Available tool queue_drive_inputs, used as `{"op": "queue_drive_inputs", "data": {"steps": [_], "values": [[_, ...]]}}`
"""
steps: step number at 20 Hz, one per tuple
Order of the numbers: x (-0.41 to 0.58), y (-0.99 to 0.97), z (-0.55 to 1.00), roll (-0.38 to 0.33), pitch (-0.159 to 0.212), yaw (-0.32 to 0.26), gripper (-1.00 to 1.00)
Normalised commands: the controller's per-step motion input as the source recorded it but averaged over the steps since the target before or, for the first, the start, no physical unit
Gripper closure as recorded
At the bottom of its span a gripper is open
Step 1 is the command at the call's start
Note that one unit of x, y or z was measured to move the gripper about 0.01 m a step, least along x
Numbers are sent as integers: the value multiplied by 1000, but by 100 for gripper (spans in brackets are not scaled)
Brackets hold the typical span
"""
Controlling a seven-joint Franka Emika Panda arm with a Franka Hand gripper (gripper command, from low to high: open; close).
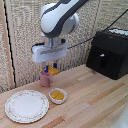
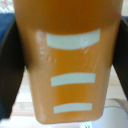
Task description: Bring your hand's grasp to the bread. Hold the bread tenderly using the grip of your hand. Carefully pick up the bread and hover it over the white plate. Politely place it atop the plate.
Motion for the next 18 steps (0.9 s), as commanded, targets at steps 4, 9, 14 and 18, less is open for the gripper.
{"op": "queue_drive_inputs", "data": {"steps": [4,9,14,18], "values": [[280,986,-306,0,0,31,100],[251,875,-498,-15,0,48,100],[340,462,-482,-43,0,63,100],[483,224,-454,-50,-3,100,100]]}}
